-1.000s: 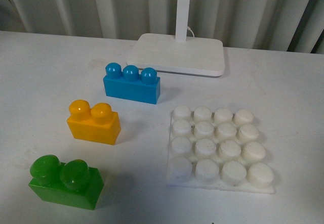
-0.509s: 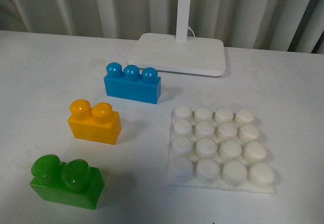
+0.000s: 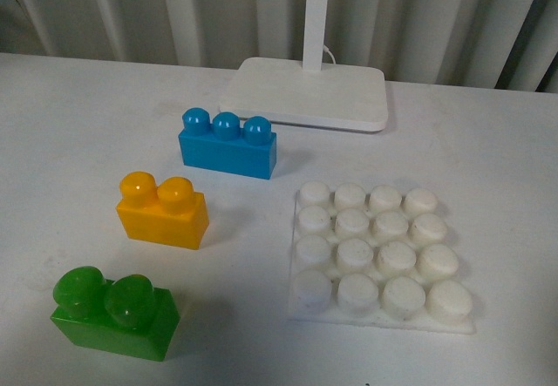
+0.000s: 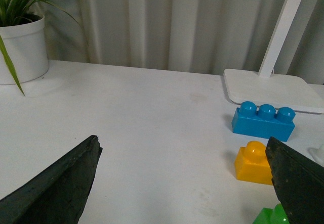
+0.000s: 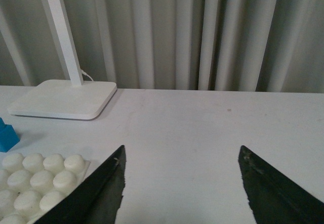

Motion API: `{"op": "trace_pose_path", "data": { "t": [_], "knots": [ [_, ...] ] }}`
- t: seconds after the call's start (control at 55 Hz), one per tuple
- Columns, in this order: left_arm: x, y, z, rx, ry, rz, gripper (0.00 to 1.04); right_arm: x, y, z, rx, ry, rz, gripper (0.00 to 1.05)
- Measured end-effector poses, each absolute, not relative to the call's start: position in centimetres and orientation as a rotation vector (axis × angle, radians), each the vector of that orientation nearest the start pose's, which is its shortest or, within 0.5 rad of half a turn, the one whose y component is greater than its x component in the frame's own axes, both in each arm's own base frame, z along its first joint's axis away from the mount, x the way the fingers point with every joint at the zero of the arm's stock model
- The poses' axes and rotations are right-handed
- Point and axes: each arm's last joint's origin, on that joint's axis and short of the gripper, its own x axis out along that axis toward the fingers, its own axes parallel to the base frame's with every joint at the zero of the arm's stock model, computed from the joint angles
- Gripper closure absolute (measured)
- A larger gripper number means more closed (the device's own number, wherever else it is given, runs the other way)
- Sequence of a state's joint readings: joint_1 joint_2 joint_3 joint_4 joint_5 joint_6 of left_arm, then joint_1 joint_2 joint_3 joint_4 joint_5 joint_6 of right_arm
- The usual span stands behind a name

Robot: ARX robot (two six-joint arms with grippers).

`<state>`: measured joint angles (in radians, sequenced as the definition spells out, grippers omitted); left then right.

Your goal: Insert yellow block into base center

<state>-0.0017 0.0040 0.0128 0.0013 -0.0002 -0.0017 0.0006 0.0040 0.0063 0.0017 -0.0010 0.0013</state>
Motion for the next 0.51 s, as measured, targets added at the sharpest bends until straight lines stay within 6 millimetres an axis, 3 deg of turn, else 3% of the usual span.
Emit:
{"op": "trace_pose_path", "data": {
  "t": [0.164, 0.309, 0.509],
  "knots": [
    [10.3, -0.3, 16.6, -0.163, 0.124, 0.038, 0.06, 9.8, 0.0, 16.6, 0.002, -0.004, 0.002, 0.07],
    [12.3, -0.5, 19.4, -0.079, 0.112, -0.091, 0.06, 9.8, 0.0, 16.6, 0.002, -0.004, 0.001, 0.09],
    [17.1, -1.1, 22.4, 0.233, 0.257, -0.395, 0.06, 9.8, 0.0, 16.6, 0.002, -0.004, 0.002, 0.09]
  ]
}}
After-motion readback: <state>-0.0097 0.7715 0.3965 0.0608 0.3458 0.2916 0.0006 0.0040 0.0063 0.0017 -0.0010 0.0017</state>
